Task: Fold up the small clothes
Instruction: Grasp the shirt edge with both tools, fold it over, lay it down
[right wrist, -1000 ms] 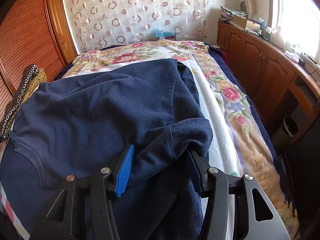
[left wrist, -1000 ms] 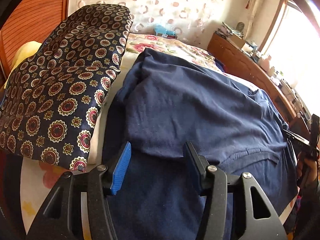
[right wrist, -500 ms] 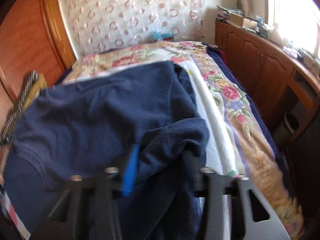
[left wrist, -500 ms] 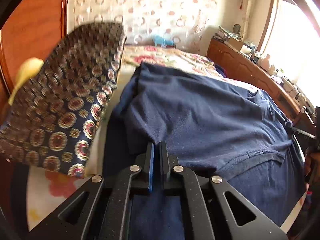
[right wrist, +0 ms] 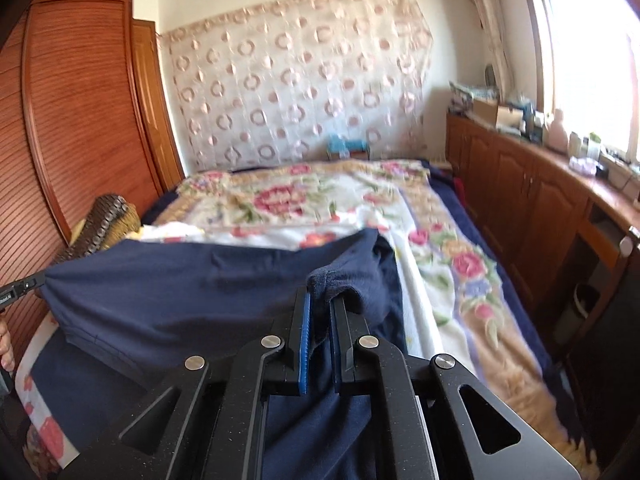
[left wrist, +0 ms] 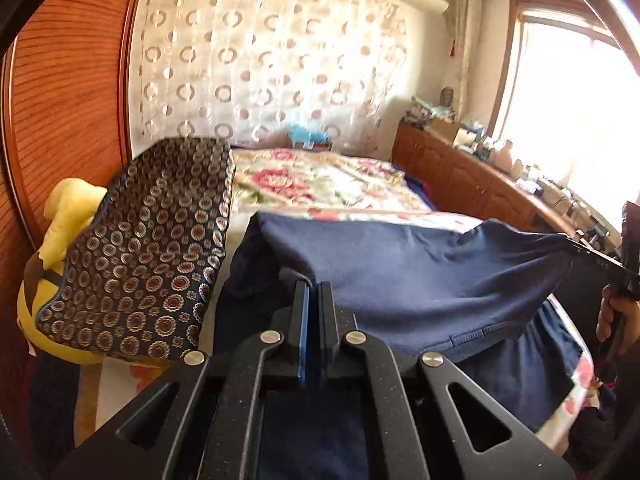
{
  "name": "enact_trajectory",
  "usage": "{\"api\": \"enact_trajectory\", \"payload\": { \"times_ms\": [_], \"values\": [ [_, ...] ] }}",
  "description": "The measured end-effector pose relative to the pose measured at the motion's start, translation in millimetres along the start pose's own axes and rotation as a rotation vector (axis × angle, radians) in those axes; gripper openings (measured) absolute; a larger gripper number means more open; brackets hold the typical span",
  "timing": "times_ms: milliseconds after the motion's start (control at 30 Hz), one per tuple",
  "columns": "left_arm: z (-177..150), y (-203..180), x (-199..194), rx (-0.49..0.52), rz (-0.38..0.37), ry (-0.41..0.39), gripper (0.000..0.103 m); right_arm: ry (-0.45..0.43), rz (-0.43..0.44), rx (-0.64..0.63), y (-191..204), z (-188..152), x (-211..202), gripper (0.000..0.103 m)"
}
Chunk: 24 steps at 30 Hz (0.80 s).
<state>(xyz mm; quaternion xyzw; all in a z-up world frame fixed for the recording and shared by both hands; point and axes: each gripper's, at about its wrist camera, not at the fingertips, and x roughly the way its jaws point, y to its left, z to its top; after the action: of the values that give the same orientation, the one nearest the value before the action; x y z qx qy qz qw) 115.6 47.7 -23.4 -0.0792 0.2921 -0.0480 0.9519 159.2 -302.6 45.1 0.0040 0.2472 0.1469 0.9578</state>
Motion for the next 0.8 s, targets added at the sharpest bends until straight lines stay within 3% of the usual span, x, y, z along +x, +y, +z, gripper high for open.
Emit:
{"api": "enact_trajectory", "payload": {
  "times_ms": [133,367,633,800],
  "values": [
    [-7,4,-28,-0.013,-0.018,-0.035,0.004,-0.017,0.022,0.003,-8,-19,-30,0.008],
    [-36,9,-57,-0.012,-0.032,-0.025,0.004,-0.005,0.041,0.005,-18,-54,-72,0.008],
    [-84,13,-37,0.009,0.003,0.121,0.005,0.115,0.048,0.005,-21,-85,-68,0.008],
    [-102,11,-34,0.025,0.034,0.163,0.005,0.181,0.042,-0.005,-17,-97,-58,0.008]
  ]
}}
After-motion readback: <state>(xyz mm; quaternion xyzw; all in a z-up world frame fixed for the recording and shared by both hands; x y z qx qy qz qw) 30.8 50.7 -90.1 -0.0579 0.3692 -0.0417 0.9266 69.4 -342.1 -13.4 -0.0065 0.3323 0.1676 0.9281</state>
